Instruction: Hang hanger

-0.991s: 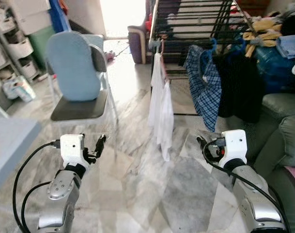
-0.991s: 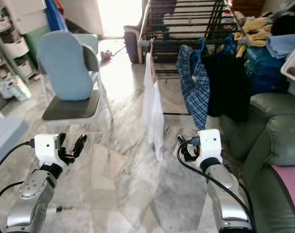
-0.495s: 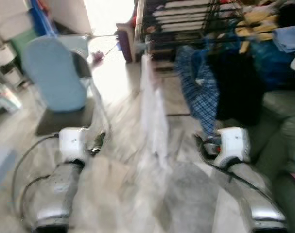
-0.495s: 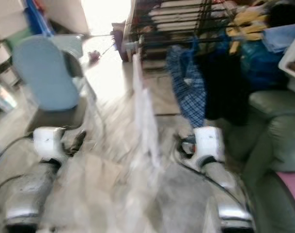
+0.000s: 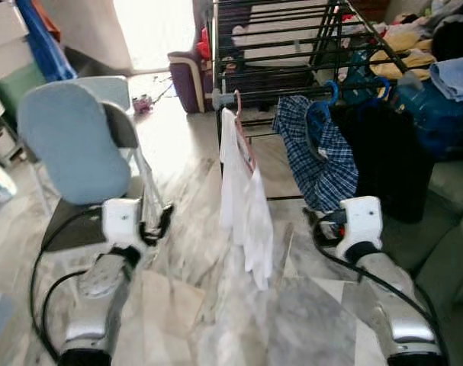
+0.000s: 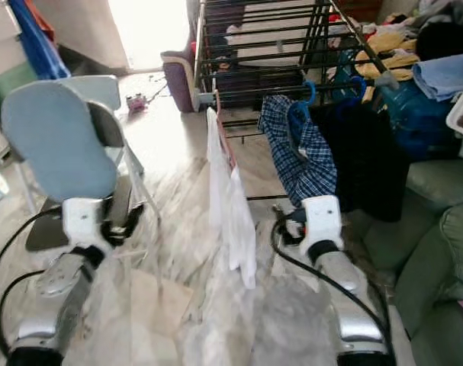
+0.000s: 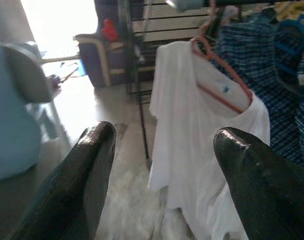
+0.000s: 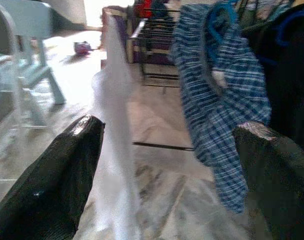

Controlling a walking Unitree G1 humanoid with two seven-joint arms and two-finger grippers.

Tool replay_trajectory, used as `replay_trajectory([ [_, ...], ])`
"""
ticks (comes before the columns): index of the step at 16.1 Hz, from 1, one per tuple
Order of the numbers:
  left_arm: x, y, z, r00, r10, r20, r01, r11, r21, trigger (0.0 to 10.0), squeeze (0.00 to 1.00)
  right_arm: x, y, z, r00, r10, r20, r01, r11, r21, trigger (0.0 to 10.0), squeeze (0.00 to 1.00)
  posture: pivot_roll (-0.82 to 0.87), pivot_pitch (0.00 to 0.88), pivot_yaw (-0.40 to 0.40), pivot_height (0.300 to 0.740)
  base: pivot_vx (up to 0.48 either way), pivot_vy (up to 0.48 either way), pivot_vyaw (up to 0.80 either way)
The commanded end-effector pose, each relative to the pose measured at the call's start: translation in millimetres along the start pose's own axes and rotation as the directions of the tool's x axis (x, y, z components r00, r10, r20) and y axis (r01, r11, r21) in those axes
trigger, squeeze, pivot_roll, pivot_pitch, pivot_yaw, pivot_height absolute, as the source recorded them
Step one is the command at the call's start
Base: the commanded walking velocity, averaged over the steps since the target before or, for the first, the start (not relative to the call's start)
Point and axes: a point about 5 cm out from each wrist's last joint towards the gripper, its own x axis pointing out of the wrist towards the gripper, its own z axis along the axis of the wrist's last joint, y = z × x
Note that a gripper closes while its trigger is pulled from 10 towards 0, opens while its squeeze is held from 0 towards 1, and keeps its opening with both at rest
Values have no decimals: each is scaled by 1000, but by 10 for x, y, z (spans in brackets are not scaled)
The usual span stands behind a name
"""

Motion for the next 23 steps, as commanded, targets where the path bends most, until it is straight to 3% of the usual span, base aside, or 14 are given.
replay_trajectory([
  [1, -22, 6, -51, 1000, 2, -28, -2, 1000, 9, 10000, 0, -10, -29, -23, 999, -33, -5, 32, 999, -15, 10000, 0, -201, 0, 81, 731, 292, 382, 0],
  [11, -18, -33, -21, 999, -46, -21, 47, 998, 51, 10000, 0, -4, 3, -22, 1000, 9, -3, -9, 1000, -28, 10000, 0, -194, 0, 89, 731, 447, 71, 0],
  [16, -20, -38, -34, 998, -43, -35, 43, 999, 16, 10000, 0, 4, 69, -56, 998, 65, -26, -65, 997, -31, 10000, 0, -189, 0, 87, 731, 388, 199, 0],
  [23, -35, -39, -40, 999, -34, -36, 34, 999, 5, 10000, 0, -6, 82, -182, 989, 102, -109, -107, 993, -40, 10000, 0, -188, 0, 83, 731, 0, 65, 0],
])
